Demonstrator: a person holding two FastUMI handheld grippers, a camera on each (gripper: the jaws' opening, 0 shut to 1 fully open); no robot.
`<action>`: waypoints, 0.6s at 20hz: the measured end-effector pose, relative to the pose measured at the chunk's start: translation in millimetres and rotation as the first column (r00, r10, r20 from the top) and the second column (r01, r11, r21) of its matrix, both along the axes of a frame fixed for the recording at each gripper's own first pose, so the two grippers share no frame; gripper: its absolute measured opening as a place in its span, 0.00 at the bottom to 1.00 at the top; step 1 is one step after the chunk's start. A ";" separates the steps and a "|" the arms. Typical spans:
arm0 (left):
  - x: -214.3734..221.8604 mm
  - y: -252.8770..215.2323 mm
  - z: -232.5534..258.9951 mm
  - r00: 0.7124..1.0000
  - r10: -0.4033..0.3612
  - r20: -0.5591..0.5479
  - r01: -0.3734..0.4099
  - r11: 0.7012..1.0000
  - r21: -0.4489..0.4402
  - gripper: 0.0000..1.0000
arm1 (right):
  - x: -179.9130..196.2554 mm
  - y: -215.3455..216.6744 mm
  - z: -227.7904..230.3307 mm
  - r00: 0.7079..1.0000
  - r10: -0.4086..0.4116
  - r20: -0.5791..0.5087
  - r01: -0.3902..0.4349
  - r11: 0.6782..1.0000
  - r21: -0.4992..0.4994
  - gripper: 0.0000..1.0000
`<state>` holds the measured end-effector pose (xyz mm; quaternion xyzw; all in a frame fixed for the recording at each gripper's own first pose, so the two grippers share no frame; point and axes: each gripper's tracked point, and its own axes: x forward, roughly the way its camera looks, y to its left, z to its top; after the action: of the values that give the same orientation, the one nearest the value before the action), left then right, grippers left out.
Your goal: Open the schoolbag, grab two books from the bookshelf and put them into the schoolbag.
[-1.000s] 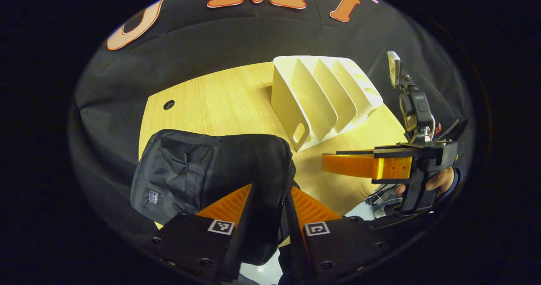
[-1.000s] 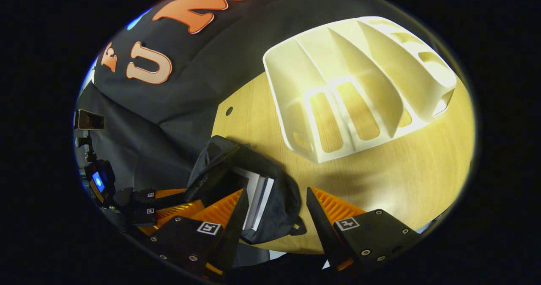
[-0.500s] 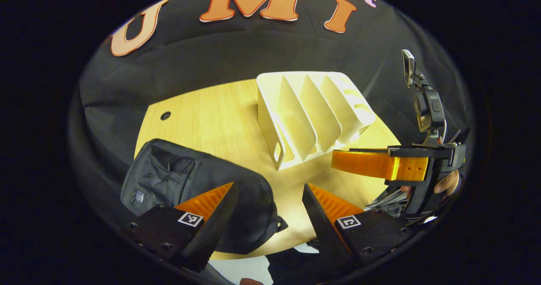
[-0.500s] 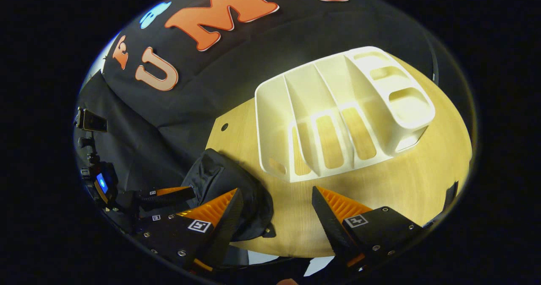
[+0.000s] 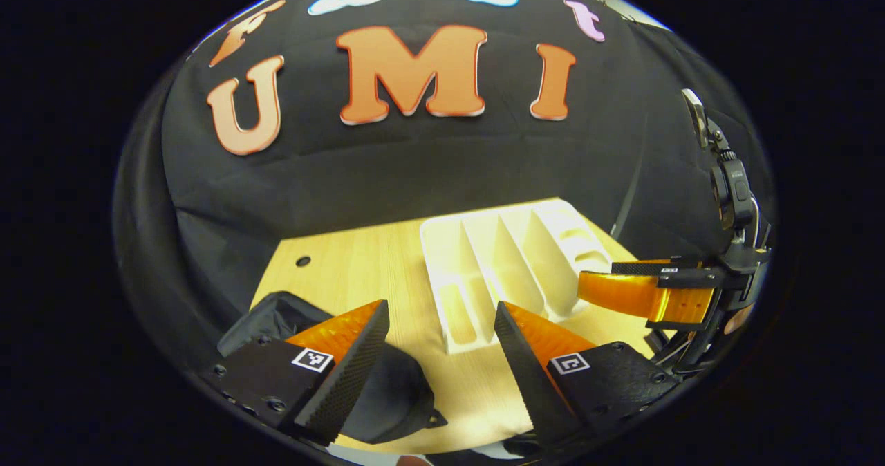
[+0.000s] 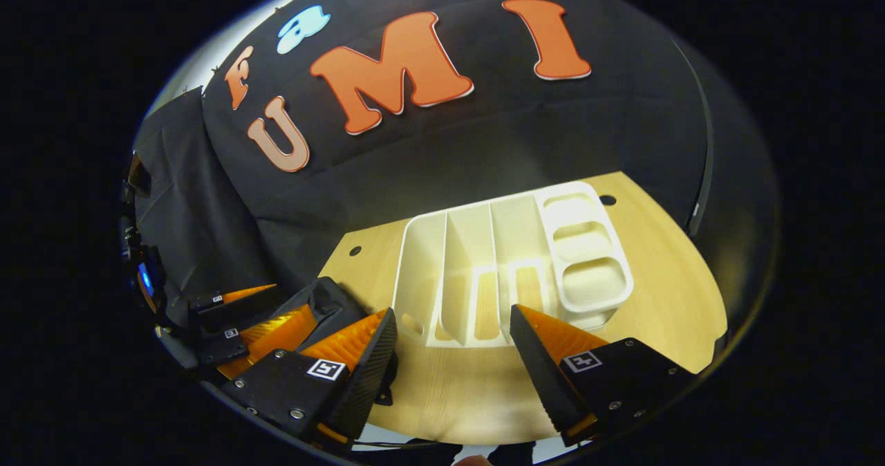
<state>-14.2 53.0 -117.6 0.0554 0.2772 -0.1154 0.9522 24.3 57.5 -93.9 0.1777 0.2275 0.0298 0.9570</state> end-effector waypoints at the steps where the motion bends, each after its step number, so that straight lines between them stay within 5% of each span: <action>1: 0.1 -2.5 10.1 0.999 0.012 0.037 -0.012 1.000 -0.013 0.98 | 0.9 -5.1 8.8 1.000 0.001 0.028 0.000 1.000 -0.018 0.98; 12: 0.6 -19.2 79.6 0.921 0.191 0.340 -0.156 0.979 -0.129 0.96 | -21.7 -47.0 88.1 0.939 0.026 0.344 0.038 0.983 -0.178 0.98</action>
<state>-13.6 33.9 -38.0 0.0028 0.1008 -0.0323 0.9944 2.6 10.5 -5.8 0.0821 0.0577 0.0367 0.9943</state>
